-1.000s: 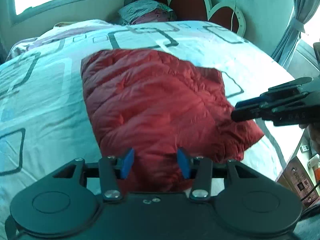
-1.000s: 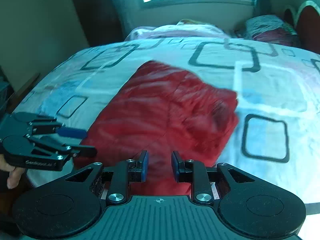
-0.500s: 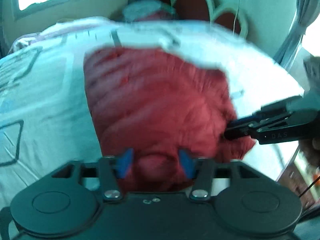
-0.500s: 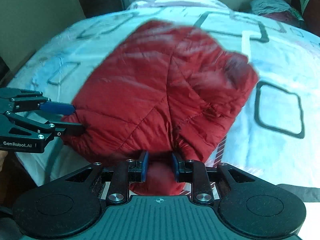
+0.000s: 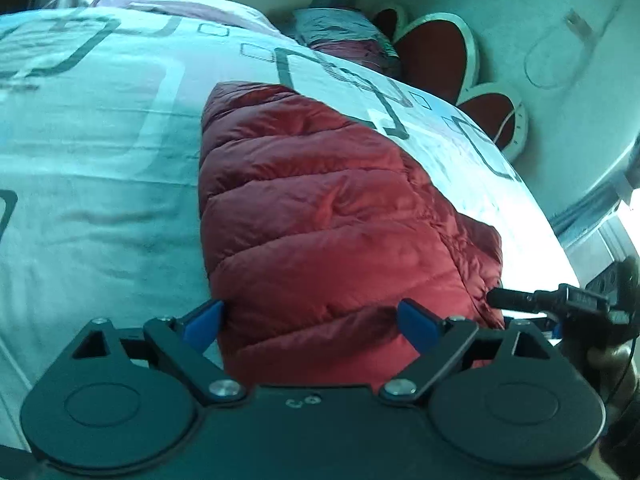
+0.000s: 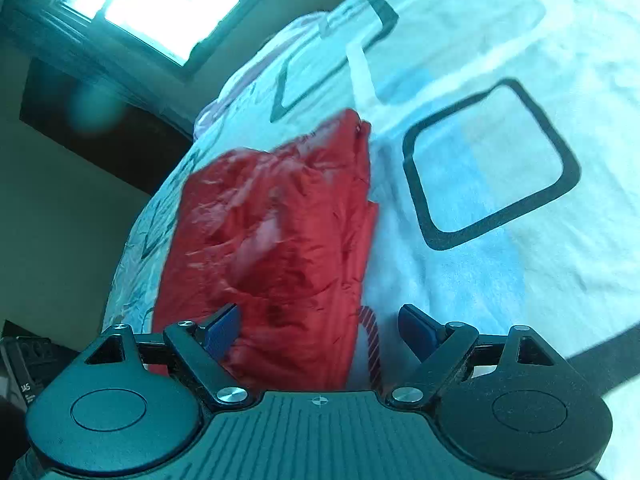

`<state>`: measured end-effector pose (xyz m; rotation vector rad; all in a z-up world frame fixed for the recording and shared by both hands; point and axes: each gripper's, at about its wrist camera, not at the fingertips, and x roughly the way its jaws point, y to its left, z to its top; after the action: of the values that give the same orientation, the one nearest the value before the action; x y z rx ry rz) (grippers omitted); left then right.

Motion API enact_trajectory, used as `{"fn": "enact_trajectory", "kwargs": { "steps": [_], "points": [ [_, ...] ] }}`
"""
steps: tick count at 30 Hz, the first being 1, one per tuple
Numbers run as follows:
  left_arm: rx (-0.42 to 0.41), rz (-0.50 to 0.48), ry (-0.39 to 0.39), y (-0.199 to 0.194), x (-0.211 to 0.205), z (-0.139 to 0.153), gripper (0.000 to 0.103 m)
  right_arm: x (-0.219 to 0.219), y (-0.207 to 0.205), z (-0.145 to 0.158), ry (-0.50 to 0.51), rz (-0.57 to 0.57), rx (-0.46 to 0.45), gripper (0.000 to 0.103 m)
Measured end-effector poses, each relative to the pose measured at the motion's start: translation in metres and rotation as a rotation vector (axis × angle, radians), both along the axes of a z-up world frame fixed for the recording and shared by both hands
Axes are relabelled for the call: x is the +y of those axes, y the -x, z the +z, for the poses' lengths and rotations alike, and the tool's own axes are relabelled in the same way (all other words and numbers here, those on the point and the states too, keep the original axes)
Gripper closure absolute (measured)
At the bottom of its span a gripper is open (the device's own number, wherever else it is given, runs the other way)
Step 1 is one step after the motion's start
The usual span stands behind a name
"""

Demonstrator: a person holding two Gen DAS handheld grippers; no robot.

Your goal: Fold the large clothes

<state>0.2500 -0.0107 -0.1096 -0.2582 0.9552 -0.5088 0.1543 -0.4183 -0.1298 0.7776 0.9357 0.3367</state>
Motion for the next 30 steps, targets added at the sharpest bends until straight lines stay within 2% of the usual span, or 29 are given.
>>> {"fn": "enact_trajectory", "kwargs": {
  "steps": [1,3,5,7,9,13,14,15,19,21,23,27,28,30],
  "points": [
    [0.003,0.004,0.001,-0.001,0.000,-0.002,0.010,0.001,0.000,-0.003,-0.017,0.002,0.003,0.018],
    [0.014,0.009,0.000,-0.003,0.001,-0.005,0.009,0.005,-0.003,-0.007,-0.017,0.007,0.018,0.028],
    [0.025,0.016,-0.008,-0.004,0.001,-0.009,0.008,0.009,-0.003,-0.008,-0.016,0.002,0.016,0.031],
    [0.034,0.030,0.005,-0.005,0.004,-0.013,0.008,0.023,-0.003,-0.005,-0.005,0.036,0.013,0.041],
    [0.039,0.043,0.011,-0.005,0.006,-0.014,0.008,0.035,-0.001,-0.001,0.054,0.067,-0.008,0.041],
    [0.045,0.047,0.022,-0.004,0.011,-0.013,0.008,0.031,0.002,0.009,0.092,0.071,-0.024,0.040],
    [0.042,0.046,0.024,-0.004,0.012,-0.011,0.008,0.028,0.004,0.012,0.112,0.059,-0.036,0.033],
    [0.038,0.042,0.028,-0.005,0.013,-0.011,0.008,0.023,0.005,0.012,0.110,0.045,-0.042,0.022],
    [0.047,0.025,0.069,-0.009,0.016,-0.012,0.008,-0.003,-0.001,-0.008,-0.054,0.012,0.021,0.021],
    [0.057,0.014,0.104,-0.011,0.015,-0.013,0.008,-0.003,-0.007,-0.015,-0.112,0.011,0.022,0.022],
    [0.067,0.012,0.110,-0.015,0.012,-0.014,0.006,0.004,-0.014,-0.013,-0.107,0.035,0.015,0.022],
    [0.085,0.002,0.093,-0.023,0.002,-0.021,0.004,0.029,-0.024,-0.003,-0.013,0.097,-0.026,0.022],
    [0.086,0.003,0.086,-0.025,0.000,-0.023,0.004,0.034,-0.027,-0.002,0.005,0.106,-0.034,0.023],
    [0.083,-0.007,0.069,-0.025,-0.006,-0.026,0.012,0.039,-0.031,-0.003,0.015,0.128,-0.035,0.045]
  ]
}}
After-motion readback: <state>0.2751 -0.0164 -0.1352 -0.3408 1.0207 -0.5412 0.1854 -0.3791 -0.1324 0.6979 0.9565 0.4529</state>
